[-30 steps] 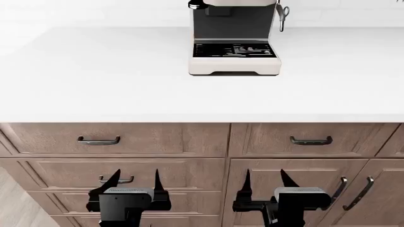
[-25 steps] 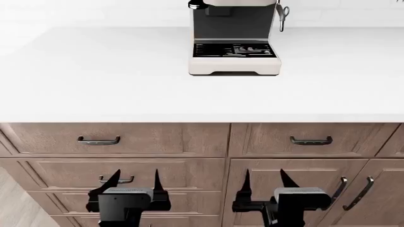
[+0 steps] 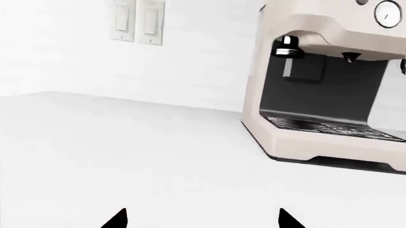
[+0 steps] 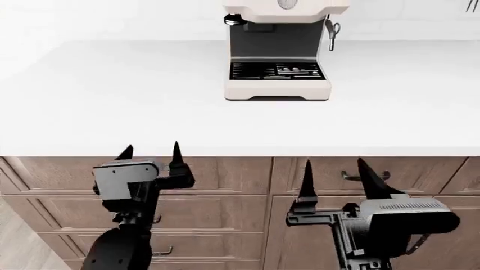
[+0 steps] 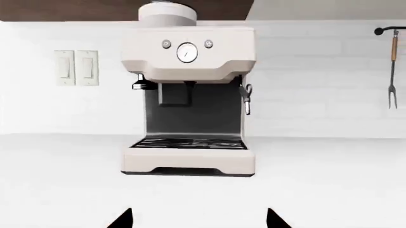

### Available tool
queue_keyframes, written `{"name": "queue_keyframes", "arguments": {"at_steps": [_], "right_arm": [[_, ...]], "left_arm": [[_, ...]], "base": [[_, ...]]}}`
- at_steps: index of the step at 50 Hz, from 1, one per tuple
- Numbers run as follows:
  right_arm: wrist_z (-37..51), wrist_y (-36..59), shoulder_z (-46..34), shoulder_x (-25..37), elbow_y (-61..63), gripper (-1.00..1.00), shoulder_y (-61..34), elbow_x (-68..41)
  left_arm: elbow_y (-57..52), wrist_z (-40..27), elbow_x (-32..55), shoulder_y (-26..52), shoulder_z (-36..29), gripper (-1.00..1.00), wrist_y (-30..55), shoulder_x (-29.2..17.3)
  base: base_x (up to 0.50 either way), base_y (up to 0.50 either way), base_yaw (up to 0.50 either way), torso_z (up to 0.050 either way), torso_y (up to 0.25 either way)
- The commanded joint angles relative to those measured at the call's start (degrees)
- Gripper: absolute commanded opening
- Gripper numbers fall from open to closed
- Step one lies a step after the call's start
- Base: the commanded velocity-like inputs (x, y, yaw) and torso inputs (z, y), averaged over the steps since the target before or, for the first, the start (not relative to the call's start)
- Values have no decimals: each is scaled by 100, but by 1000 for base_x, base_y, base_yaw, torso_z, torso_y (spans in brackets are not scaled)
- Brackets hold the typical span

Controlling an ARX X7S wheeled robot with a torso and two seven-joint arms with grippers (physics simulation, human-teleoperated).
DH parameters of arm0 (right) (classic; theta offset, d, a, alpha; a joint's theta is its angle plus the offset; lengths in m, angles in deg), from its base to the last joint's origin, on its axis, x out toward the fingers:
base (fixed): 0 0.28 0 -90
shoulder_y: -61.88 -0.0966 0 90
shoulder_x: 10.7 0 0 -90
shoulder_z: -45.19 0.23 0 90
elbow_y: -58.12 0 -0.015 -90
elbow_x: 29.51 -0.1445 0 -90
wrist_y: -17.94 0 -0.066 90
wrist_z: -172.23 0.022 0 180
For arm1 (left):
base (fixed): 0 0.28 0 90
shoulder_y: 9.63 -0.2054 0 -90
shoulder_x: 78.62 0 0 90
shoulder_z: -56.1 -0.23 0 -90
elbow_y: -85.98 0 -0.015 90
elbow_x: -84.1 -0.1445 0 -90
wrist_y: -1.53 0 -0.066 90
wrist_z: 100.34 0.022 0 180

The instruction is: Pick the mug from the cabinet, place it under the coffee machine dispenser, and press the start button.

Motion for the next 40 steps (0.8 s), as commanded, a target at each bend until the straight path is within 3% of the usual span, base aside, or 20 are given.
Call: {"name": "queue_keyframes", "arguments": {"at_steps": [1,3,5,8,10,14,17,20,26,34,40], "right_arm": [[223,1984,247,324,2383,100,-646,-329],[308,2255,304,401,2608,100,-822,-448],[1009,2171,178,980,2616,100,-978,-1061],[3378,1374,-627,3006,2616,100,-1537,-2941],[4475,704,-1380,4060,2615,100,-2051,-3576],[5411,-169,-2323,5113,2613,100,-2773,-4061],[5844,-634,-3005,5653,2614,100,-3423,-4249],[6155,-502,-3599,5804,2614,100,-4857,-4933],[6679,-1044,-5224,6306,2616,100,-6795,-5331],[7331,-2352,-9182,6922,2616,100,-10138,-5087],[8054,-3158,-12698,6558,2616,100,-12980,-4638]], "left_arm": [[1372,-421,54,2219,38,100,278,82],[1864,-492,17,2595,34,100,142,114],[2436,-561,-41,3007,1,100,-32,151],[3789,-625,-138,3810,-69,100,-524,229],[4965,-659,-213,4440,-133,100,-976,271],[8078,-678,-355,5916,-339,100,-2309,359],[8088,-886,-532,6064,-390,100,-2011,341],[8089,-1122,-902,6071,-527,100,-1755,239],[8089,-1135,-1006,6098,-421,100,-1459,198],[8089,-916,-1098,6079,-600,100,-1365,214],[8089,-1046,-1066,6114,-534,100,-1087,206]], "base": [[0,0,0,50,0],[0,0,0,50,0],[0,0,0,50,0],[0,0,0,50,0],[0,0,0,50,0],[0,0,0,50,0],[0,0,0,50,0],[0,0,0,50,0],[0,0,0,50,0],[0,4,0,5,0],[124,500,0,0,0]]}}
